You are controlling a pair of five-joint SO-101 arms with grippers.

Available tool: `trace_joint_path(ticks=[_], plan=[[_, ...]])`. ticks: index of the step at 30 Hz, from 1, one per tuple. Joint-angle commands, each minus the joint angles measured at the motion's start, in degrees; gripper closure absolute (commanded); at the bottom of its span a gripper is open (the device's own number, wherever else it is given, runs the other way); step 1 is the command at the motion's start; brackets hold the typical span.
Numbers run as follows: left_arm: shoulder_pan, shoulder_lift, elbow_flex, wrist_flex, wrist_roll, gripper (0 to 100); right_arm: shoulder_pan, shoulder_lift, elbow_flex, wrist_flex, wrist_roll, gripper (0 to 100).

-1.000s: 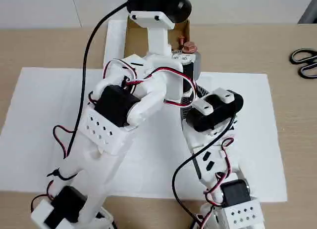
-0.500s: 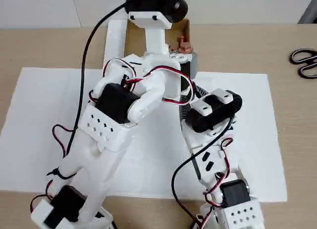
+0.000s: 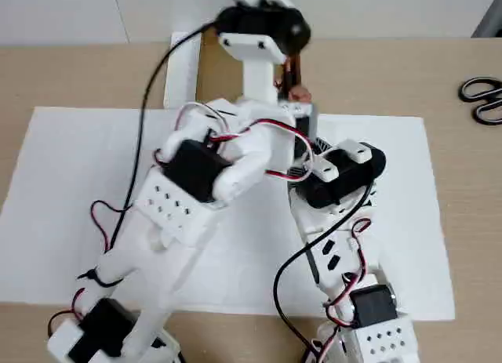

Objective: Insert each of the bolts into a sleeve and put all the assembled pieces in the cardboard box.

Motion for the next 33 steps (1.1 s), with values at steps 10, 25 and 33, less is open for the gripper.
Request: trace_joint_path(ticks=[10,25,33], plan=[[3.5,-1.7,2.9,0.2,0.3,78,-0.1,-0.6,-1.3,-1.4,0.4,99.7],[-12.7,-1.5,-19.0,-9.0,0.0,62,0.0,12.5,-10.5,-1.9,-0.1,99.7],[-26.6,-1.1,-22.4,-2.3,0.4,64,3.1,33.5,-25.7,-9.2,-1.2,99.7]])
